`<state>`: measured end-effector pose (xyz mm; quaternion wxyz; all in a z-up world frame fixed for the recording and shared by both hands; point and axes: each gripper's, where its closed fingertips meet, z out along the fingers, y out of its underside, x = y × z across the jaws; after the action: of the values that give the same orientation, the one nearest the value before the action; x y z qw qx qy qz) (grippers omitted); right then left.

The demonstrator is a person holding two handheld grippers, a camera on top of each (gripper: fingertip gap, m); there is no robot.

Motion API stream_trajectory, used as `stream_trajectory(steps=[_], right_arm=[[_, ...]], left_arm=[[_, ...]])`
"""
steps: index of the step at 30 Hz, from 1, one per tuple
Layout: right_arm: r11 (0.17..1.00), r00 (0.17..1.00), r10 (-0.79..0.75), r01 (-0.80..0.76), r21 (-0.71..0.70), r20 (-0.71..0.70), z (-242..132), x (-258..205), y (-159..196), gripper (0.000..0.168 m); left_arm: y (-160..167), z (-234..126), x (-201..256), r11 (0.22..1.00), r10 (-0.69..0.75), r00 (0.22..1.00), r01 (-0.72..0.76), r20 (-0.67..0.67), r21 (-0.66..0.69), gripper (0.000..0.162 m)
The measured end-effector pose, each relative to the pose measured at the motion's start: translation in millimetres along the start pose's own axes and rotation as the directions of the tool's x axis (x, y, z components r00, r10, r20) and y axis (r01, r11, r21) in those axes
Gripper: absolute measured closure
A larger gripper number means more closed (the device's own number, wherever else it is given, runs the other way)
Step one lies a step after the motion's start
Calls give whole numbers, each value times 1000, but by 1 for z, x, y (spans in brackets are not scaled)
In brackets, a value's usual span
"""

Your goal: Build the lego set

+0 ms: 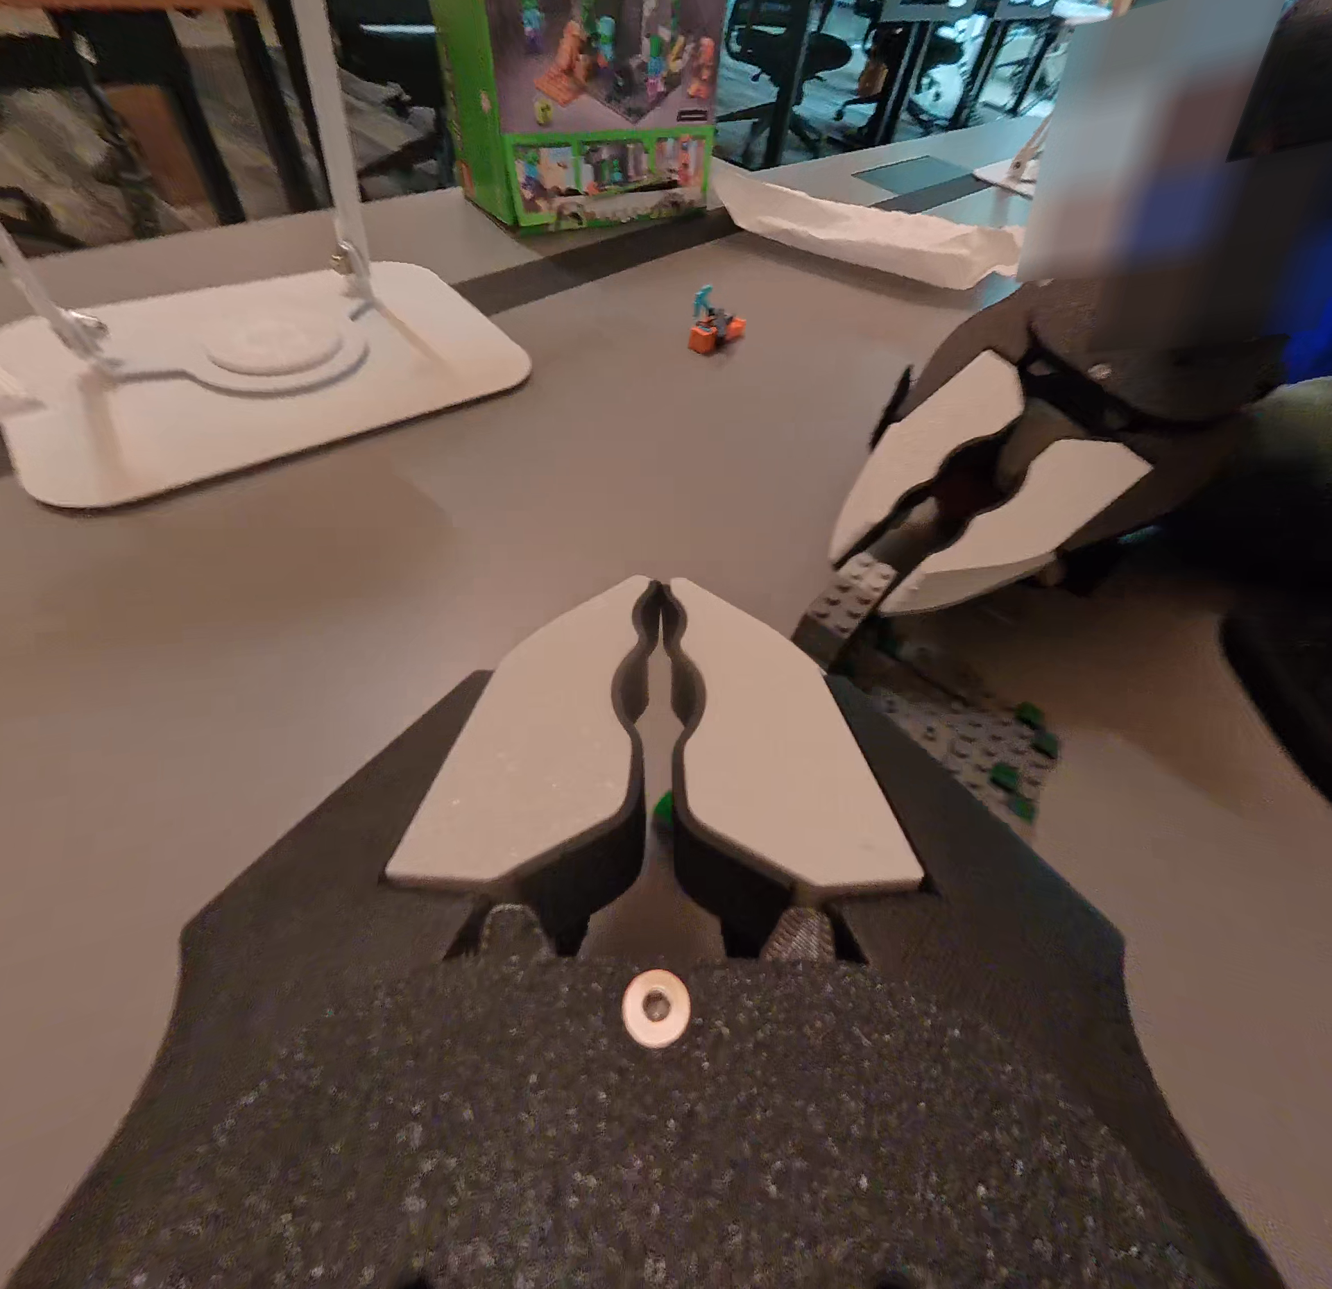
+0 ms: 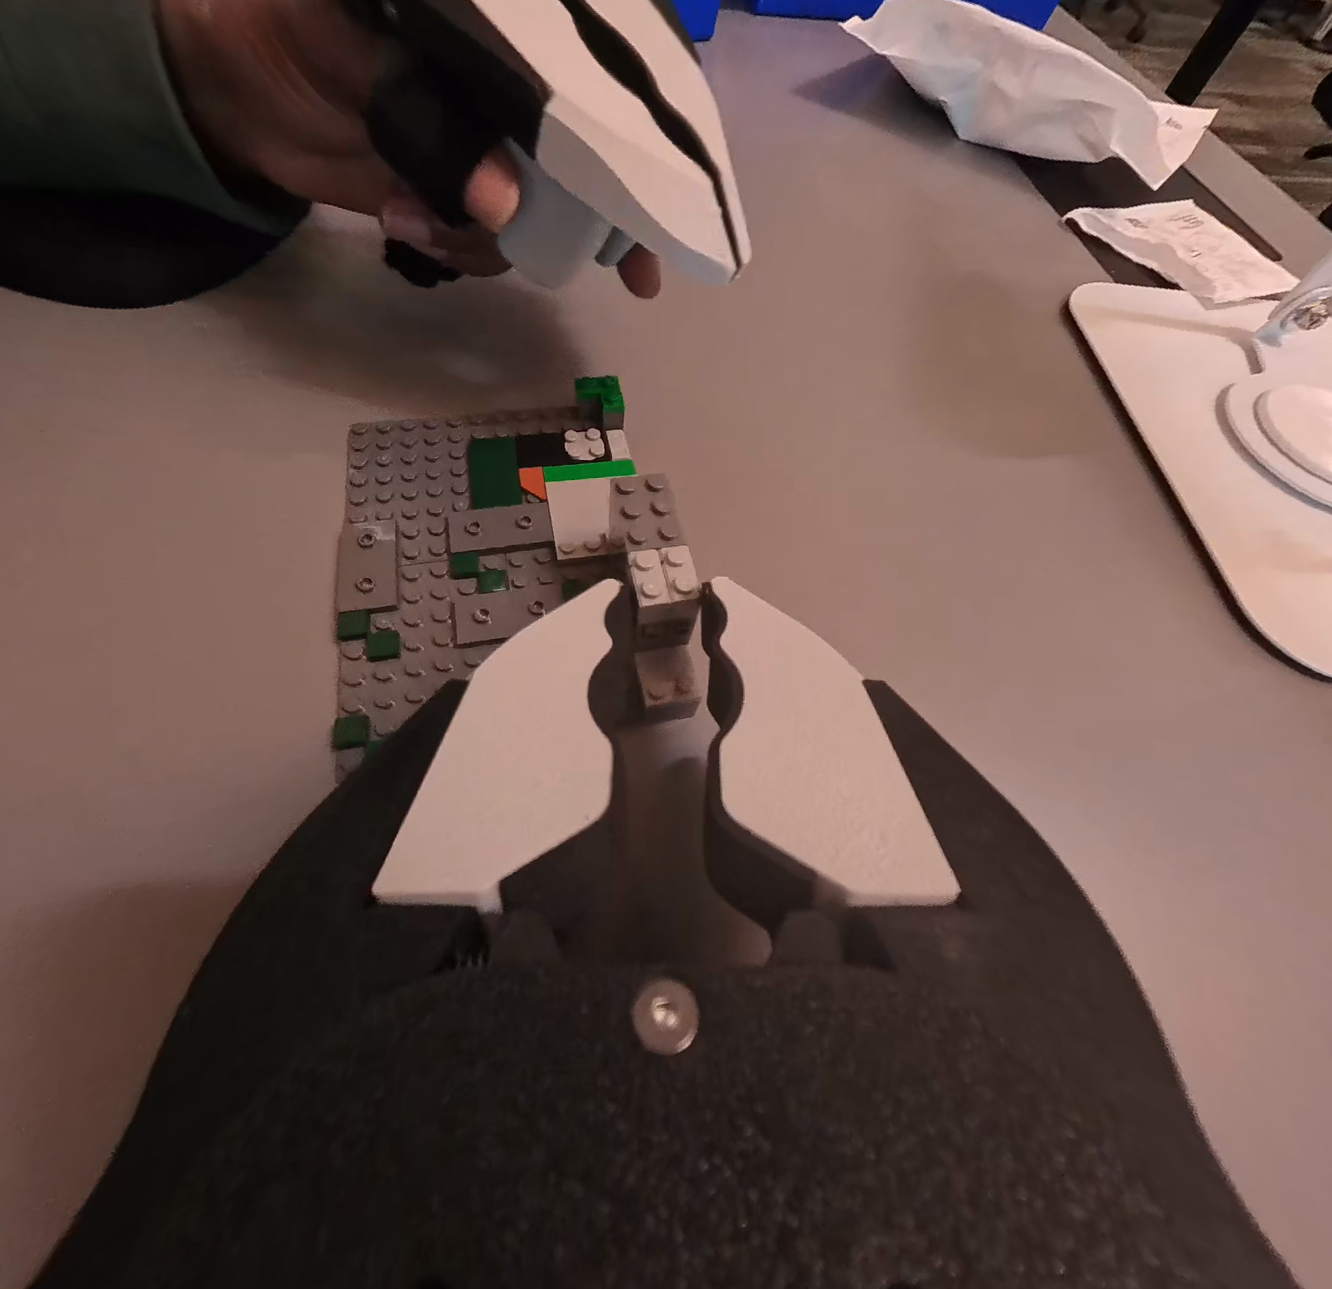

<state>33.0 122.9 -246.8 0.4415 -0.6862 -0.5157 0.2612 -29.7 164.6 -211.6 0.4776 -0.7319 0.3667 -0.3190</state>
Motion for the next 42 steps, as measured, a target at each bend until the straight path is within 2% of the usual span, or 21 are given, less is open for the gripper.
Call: stream_trajectory(steps=[6, 10, 17, 33, 42], right_arm=[[999, 999, -36, 35, 18, 28, -2, -4, -3, 151], [998, 991, -48, 44, 34, 124, 0, -10, -7, 151], [998, 988, -54, 56, -8, 145, 15, -2, -8, 151], [998, 995, -26, 31, -49, 93, 16, -1, -7, 150], [998, 995, -6, 12, -64, 96, 4, -4, -11, 145]], left_arm=[[9, -13, -21, 997, 81, 990, -81, 116, -5, 162], [7, -17, -27, 997, 71, 989, -72, 130, 4, 162], [9, -19, -32, 999, 46, 989, -48, 138, 5, 162], [2, -25, -29, 999, -35, 996, 31, 88, 41, 162], [9, -17, -10, 1000, 23, 1000, -23, 4, -10, 160]])
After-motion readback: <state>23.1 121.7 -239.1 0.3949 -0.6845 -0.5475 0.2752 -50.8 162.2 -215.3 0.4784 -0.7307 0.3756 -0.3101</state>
